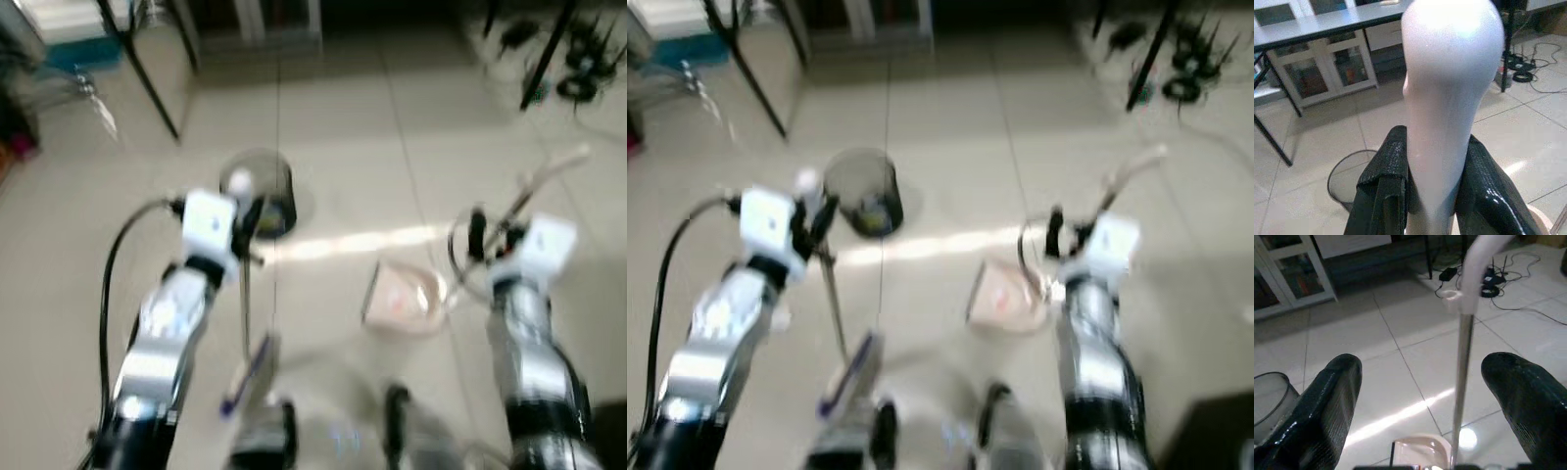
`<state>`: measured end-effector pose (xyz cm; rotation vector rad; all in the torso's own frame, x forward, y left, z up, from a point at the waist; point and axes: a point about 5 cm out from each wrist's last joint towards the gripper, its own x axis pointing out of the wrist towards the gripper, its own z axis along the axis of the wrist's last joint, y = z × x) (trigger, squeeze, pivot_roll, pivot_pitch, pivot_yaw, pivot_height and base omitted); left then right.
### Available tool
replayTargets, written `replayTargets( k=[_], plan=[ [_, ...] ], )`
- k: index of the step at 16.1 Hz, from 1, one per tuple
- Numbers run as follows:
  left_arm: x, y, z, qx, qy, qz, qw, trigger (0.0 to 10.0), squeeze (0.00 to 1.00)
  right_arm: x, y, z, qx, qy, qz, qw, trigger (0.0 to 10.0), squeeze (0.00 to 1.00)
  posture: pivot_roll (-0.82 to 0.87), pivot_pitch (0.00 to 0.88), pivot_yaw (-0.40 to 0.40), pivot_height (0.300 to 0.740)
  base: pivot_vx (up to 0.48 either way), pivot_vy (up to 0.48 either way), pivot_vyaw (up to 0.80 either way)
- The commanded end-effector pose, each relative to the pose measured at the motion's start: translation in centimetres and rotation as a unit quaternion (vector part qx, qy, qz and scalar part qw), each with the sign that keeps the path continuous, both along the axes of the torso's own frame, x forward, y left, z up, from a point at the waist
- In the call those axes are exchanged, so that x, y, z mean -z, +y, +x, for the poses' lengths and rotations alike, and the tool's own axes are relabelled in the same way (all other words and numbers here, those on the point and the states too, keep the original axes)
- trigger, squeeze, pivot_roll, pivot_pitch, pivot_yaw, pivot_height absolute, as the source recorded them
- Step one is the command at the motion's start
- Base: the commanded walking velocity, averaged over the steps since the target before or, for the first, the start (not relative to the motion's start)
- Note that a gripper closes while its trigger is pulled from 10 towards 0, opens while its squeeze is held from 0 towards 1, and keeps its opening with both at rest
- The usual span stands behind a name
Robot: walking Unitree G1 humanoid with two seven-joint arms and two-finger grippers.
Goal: Sweep floor
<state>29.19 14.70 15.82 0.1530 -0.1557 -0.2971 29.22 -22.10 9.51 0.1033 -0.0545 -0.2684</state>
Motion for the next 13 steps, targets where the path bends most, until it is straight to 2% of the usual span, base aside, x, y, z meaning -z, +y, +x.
replayTargets(
  k=[1,3,6,13],
  plan=[
    [0.0,0.2,-0.1,-0.008,-0.005,-0.004,1.000,10.0,0.00,-1.2,0.6,-0.1,-0.017,-0.023,-0.005,1.000,10.0,0.00,0.04,0.254,0.092,0.740,0.000,0.000,0.00],
    [0.1,0.1,0.0,-0.012,-0.005,-0.008,1.000,10.0,0.00,-1.5,1.4,-1.3,-0.034,-0.024,0.004,0.999,10.0,0.00,0.02,0.238,0.086,0.740,0.000,0.000,0.00],
    [0.4,0.4,-0.1,-0.024,-0.007,-0.011,1.000,10.0,0.00,-1.2,2.1,-2.0,-0.045,-0.015,0.005,0.999,10.0,0.00,0.02,0.221,0.081,0.740,0.286,0.000,0.00],
    [0.3,1.5,0.0,-0.034,-0.014,-0.007,0.999,10.0,0.00,-1.7,2.6,-1.4,-0.052,-0.012,0.012,0.999,10.0,0.00,0.02,0.182,0.082,0.740,0.364,0.000,0.00]
  ],
)
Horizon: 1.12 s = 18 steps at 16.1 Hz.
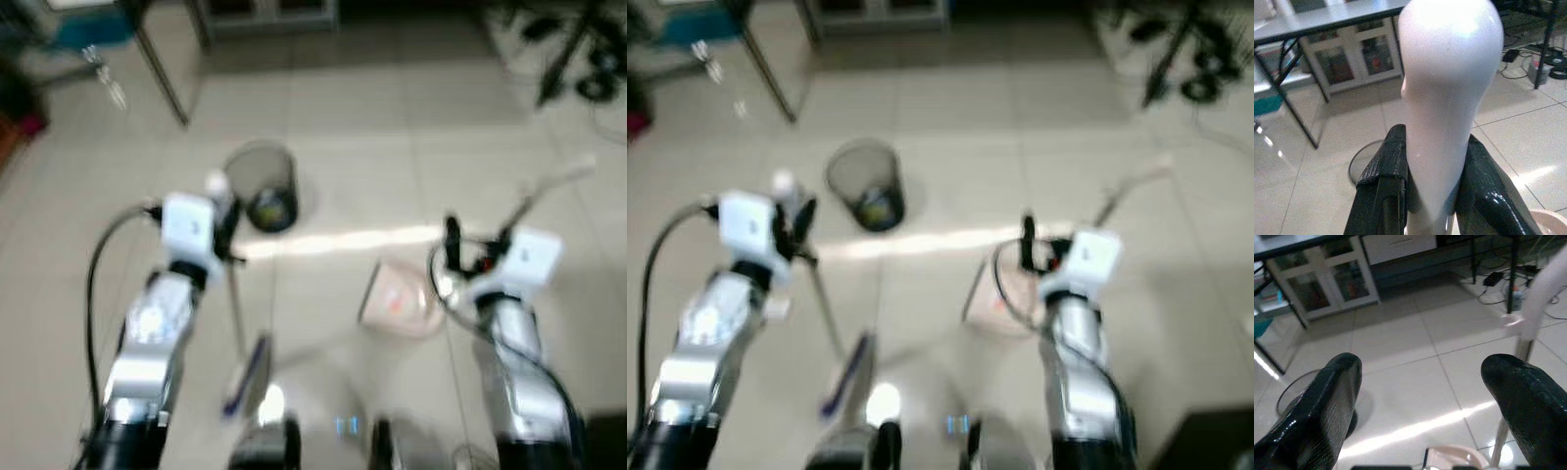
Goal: Sweep floor
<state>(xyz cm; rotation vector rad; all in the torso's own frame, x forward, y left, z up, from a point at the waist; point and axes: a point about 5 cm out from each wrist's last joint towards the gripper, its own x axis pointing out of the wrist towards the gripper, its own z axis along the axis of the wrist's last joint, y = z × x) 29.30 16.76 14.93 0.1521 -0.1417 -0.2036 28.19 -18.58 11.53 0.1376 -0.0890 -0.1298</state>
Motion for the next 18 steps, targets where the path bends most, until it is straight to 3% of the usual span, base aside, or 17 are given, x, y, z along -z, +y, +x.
replayTargets(
  k=[1,6,8,13,18],
  plan=[
    [-0.6,-0.5,-0.1,0.013,-0.019,-0.002,1.000,10.0,0.00,0.3,-1.0,-0.4,0.018,0.011,-0.001,1.000,10.0,0.00,0.02,0.178,0.081,0.740,0.375,0.000,0.00],
    [-0.5,-0.4,0.0,0.015,-0.021,0.001,1.000,10.0,0.00,0.4,-1.4,-0.8,0.030,0.013,0.001,0.999,10.0,0.00,0.02,0.159,0.085,0.740,0.376,0.000,-0.25],
    [-0.4,-0.5,-0.2,0.024,-0.019,0.001,1.000,10.0,0.00,0.8,-1.5,-1.6,0.036,0.015,0.001,0.999,10.0,0.00,0.01,0.153,0.088,0.740,0.362,0.000,-0.40],
    [-0.2,-1.0,-0.8,0.046,-0.019,-0.015,0.999,10.0,0.00,0.0,-1.5,-3.7,0.034,-0.030,0.019,0.999,10.0,0.00,0.01,0.169,0.092,0.740,0.000,0.000,0.00],
    [0.0,-1.2,-0.9,0.054,-0.013,-0.021,0.998,10.0,0.00,0.0,-2.3,-3.7,0.044,-0.025,0.004,0.999,10.0,0.00,0.00,0.177,0.089,0.740,0.000,0.000,0.00]
  ],
)
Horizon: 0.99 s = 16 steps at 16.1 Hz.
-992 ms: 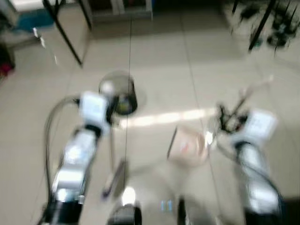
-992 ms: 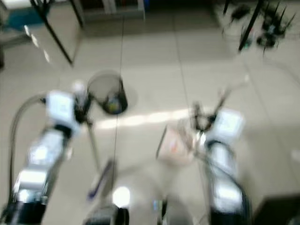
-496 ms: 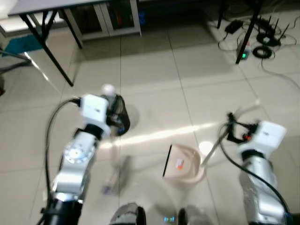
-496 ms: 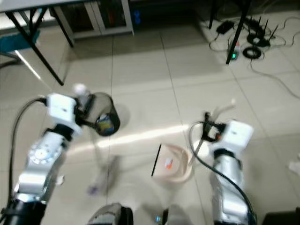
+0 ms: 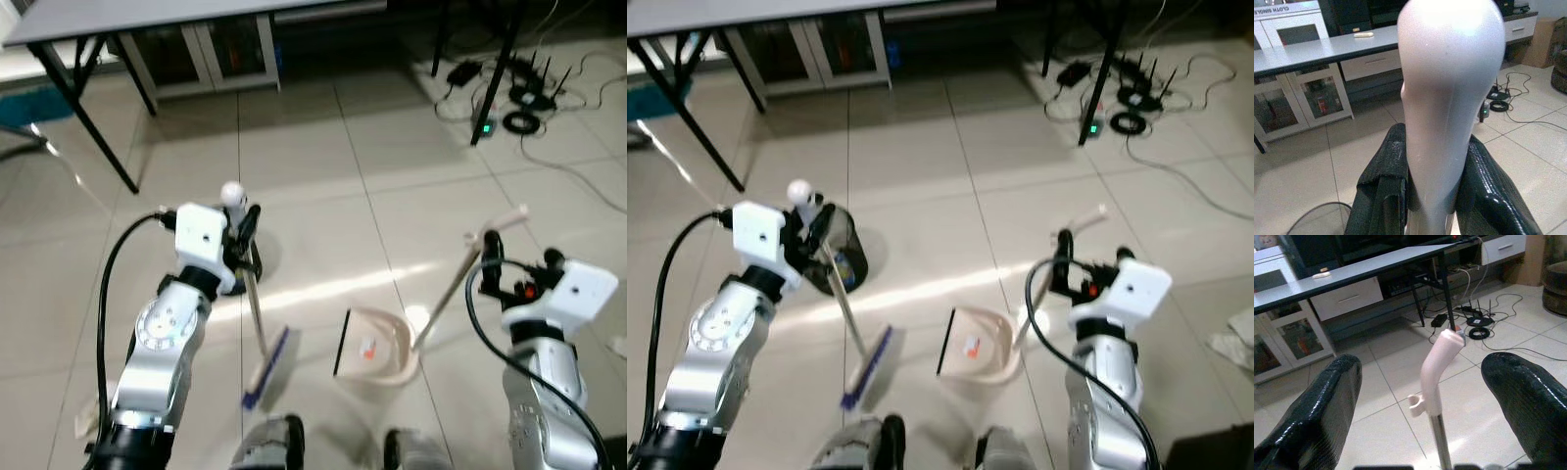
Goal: Sweep floor
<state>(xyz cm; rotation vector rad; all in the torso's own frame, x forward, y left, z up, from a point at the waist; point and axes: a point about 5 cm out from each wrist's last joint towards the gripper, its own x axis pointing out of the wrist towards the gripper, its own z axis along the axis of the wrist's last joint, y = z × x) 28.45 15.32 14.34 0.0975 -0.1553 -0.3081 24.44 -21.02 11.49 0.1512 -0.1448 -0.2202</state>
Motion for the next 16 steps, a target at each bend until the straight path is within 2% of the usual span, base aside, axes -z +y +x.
replayTargets(
  k=[1,5,8,16],
  plan=[
    [-0.5,0.3,-0.1,-0.002,-0.011,0.003,1.000,10.0,0.00,-0.1,-0.1,0.0,-0.001,0.003,-0.007,1.000,10.0,0.00,0.00,0.179,0.084,0.740,0.000,0.000,0.00],
    [0.0,0.8,-0.3,-0.007,0.002,0.014,1.000,10.0,0.00,0.7,-0.2,0.7,-0.013,0.037,-0.015,0.999,10.0,0.00,0.01,0.184,0.080,0.740,0.000,0.000,0.00],
    [0.1,0.9,-0.3,-0.009,0.008,0.017,1.000,10.0,0.00,0.7,0.0,1.2,-0.019,0.044,-0.020,0.999,10.0,0.00,0.01,0.185,0.078,0.740,0.000,0.000,0.00],
    [0.0,0.7,0.1,-0.023,0.008,0.019,1.000,10.0,0.00,1.2,0.4,1.4,-0.026,0.068,-0.015,0.997,10.0,0.00,0.00,0.185,0.078,0.740,0.000,0.000,0.00]
  ],
)
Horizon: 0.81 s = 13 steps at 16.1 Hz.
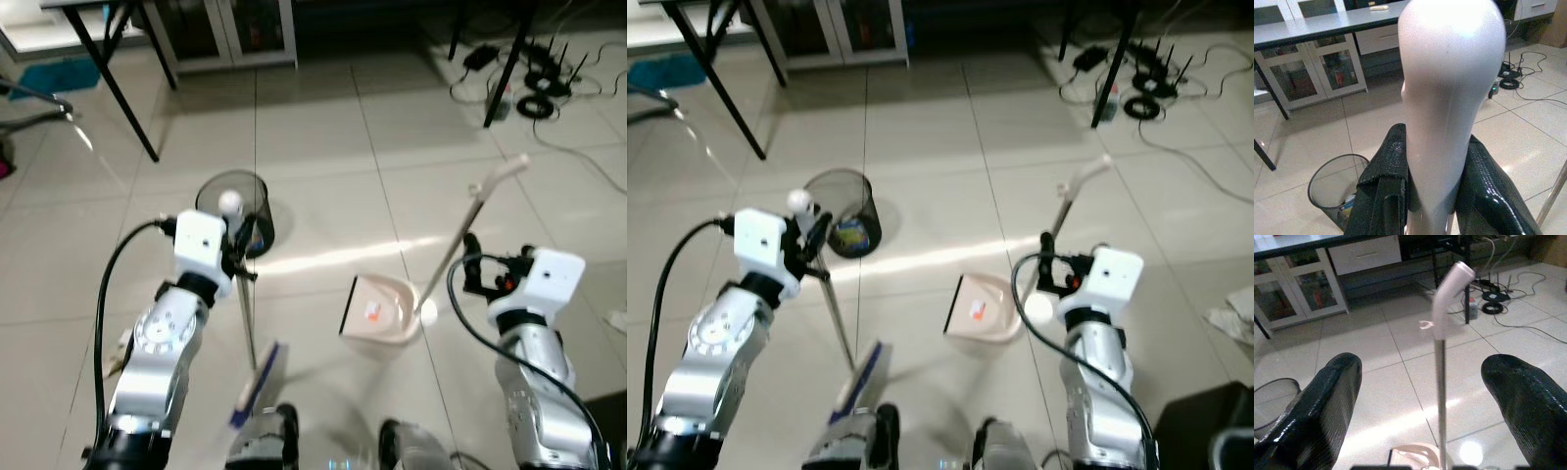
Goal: Sweep floor
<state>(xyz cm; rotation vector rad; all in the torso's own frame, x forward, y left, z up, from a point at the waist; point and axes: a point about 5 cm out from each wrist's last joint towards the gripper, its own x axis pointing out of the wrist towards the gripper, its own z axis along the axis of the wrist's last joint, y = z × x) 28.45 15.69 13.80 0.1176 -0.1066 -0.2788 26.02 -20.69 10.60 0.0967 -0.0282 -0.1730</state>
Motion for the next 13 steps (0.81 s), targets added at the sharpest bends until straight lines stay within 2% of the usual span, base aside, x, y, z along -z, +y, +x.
replayTargets(
  k=[1,11,13],
  plan=[
    [-0.57,0.33,0.12,-0.007,-0.015,0.006,1.000,10.0,0.00,0.33,0.13,-0.15,0.001,0.009,0.012,1.000,10.0,0.00,0.00,0.185,0.078,0.740,0.000,0.000,0.00],
    [-0.85,0.51,0.16,-0.017,-0.022,0.006,1.000,10.0,0.00,0.58,0.60,0.19,-0.018,0.020,0.010,1.000,10.0,0.00,0.01,0.187,0.072,0.740,0.295,0.000,0.00],
    [-0.87,0.50,0.18,-0.016,-0.022,0.006,1.000,10.0,0.00,0.63,0.60,0.18,-0.017,0.021,0.013,1.000,10.0,0.00,0.01,0.187,0.072,0.740,0.300,0.000,-0.70]
  ],
)
